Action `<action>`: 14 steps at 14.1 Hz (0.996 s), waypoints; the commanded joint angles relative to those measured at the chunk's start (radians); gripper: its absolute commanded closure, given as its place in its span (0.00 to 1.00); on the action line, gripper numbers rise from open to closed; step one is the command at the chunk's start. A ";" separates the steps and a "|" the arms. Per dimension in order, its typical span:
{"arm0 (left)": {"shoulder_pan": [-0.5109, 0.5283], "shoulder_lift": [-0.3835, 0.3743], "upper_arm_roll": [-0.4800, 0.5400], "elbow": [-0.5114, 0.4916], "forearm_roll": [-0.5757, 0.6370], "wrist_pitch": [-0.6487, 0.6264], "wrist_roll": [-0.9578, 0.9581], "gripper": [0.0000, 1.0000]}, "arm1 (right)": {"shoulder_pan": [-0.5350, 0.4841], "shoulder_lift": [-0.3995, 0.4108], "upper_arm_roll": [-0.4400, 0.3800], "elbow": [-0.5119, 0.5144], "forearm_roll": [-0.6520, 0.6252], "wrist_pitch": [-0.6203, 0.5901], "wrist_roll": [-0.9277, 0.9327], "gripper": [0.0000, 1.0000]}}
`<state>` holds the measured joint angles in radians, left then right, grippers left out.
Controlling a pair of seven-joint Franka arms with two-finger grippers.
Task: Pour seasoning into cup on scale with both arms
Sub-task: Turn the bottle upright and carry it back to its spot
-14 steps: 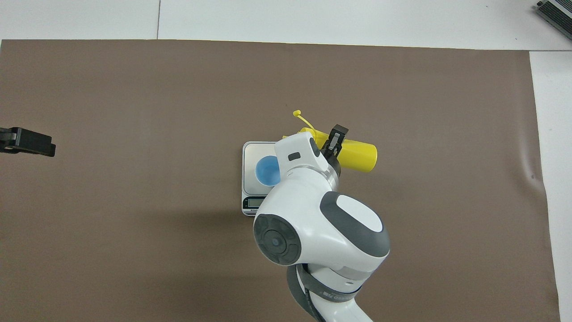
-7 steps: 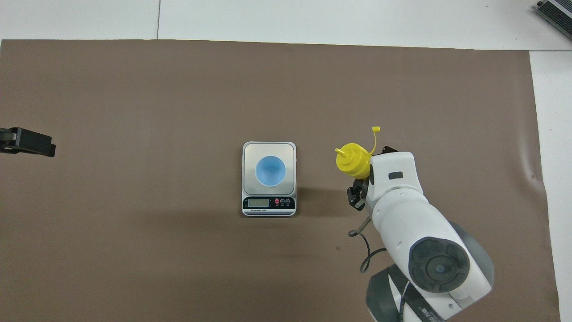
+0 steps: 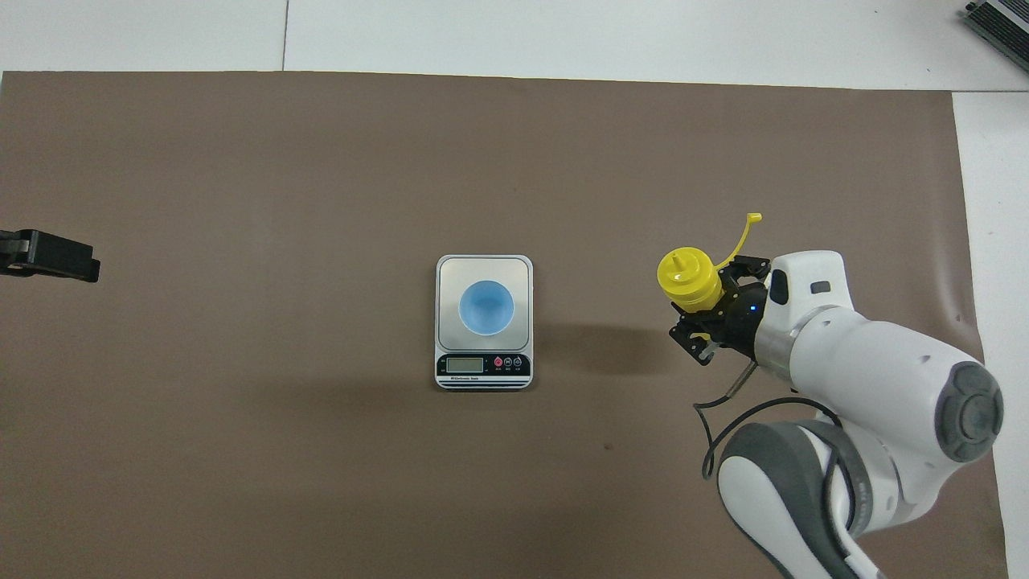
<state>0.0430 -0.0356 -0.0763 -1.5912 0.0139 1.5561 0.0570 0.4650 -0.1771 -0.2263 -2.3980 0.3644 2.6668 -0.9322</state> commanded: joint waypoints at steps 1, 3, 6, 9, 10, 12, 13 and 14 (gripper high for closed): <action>0.009 -0.003 -0.008 0.000 0.011 -0.016 0.003 0.00 | -0.083 0.007 0.004 -0.012 0.287 -0.027 -0.303 1.00; 0.009 -0.003 -0.007 0.000 0.011 -0.016 0.003 0.00 | -0.138 0.045 0.004 -0.010 0.516 -0.053 -0.557 1.00; 0.009 -0.003 -0.007 0.000 0.011 -0.016 0.003 0.00 | -0.230 0.109 0.004 -0.004 0.816 -0.138 -0.900 1.00; 0.009 -0.003 -0.007 0.000 0.011 -0.016 0.003 0.00 | -0.325 0.142 0.004 -0.004 0.912 -0.223 -1.043 1.00; 0.009 -0.003 -0.007 0.000 0.011 -0.016 0.004 0.00 | -0.356 0.149 0.004 -0.001 0.930 -0.261 -1.068 1.00; 0.009 -0.003 -0.007 0.000 0.011 -0.016 0.003 0.00 | -0.417 0.177 0.004 -0.001 0.991 -0.345 -1.137 1.00; 0.009 -0.003 -0.007 0.000 0.011 -0.016 0.003 0.00 | -0.448 0.186 0.004 -0.001 1.004 -0.367 -1.187 1.00; 0.009 -0.003 -0.007 0.000 0.011 -0.016 0.003 0.00 | -0.463 0.185 0.004 -0.001 1.004 -0.375 -1.218 1.00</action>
<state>0.0430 -0.0356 -0.0763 -1.5912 0.0139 1.5558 0.0570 0.0518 -0.0022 -0.2332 -2.4135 1.3276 2.3350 -2.0753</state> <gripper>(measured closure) 0.000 0.511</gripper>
